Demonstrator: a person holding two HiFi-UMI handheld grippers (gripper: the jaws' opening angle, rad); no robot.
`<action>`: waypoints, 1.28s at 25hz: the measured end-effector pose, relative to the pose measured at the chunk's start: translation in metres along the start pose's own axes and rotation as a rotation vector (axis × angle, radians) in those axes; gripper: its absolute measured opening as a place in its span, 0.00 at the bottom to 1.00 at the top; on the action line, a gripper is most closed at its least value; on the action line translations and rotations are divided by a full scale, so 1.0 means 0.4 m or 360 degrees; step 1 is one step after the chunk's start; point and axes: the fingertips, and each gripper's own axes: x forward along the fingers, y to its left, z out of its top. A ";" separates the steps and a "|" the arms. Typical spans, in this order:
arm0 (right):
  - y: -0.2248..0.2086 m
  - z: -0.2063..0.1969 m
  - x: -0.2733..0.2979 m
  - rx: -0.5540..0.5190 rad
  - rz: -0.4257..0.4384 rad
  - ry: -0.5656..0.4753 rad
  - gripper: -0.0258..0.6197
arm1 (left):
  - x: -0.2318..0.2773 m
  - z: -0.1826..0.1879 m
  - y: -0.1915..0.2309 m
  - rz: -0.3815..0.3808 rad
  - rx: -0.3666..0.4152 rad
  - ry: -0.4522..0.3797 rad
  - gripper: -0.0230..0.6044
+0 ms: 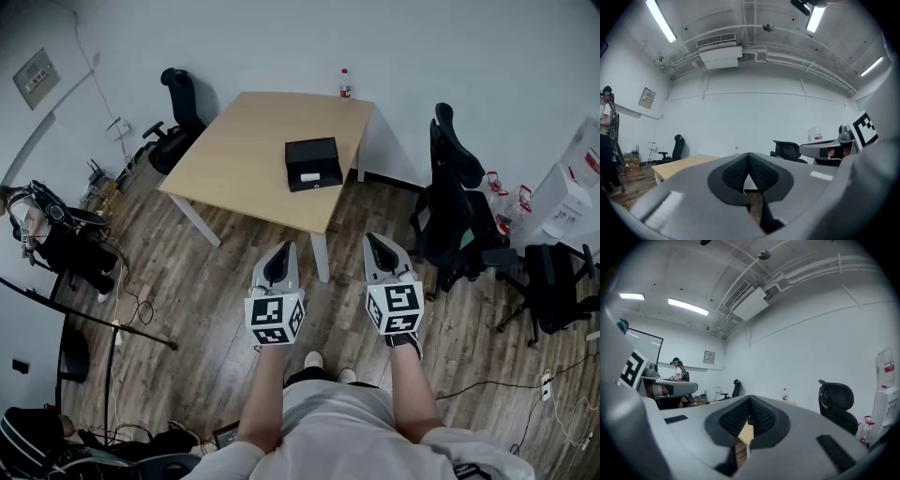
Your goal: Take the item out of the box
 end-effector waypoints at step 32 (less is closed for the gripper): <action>-0.061 -0.088 0.562 0.0101 0.0067 0.0067 0.06 | 0.483 -0.098 0.311 -0.0033 -0.0046 0.0062 0.05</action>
